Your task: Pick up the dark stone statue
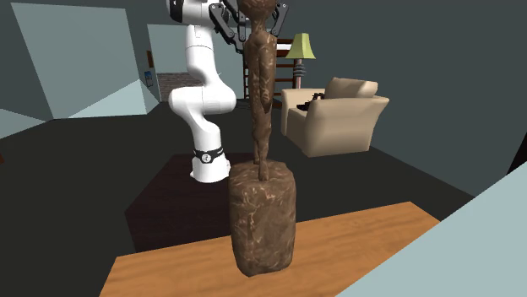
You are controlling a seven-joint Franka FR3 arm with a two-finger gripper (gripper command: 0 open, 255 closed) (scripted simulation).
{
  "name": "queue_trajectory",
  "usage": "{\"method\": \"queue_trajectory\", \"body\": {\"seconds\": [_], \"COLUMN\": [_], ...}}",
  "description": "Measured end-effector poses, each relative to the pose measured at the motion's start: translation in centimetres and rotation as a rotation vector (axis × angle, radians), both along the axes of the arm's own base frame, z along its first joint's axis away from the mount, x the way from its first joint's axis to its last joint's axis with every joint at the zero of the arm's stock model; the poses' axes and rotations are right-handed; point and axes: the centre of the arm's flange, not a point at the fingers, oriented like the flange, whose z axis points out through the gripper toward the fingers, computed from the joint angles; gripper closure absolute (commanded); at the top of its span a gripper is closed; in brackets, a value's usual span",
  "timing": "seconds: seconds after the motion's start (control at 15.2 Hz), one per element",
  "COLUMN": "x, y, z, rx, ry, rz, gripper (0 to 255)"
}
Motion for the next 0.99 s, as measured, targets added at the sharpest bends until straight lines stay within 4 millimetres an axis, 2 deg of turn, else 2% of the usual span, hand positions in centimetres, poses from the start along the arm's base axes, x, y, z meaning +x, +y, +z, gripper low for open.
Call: {"method": "queue_trajectory", "body": {"seconds": [0.26, 0.99], "x": [-0.1, 0.2], "y": [0.0, -0.1], "z": [0.9, 6.5], "rx": [-0.001, -0.002], "ry": [0.007, 0.008], "rz": [0.0, 0.0], "gripper": [255, 255]}}
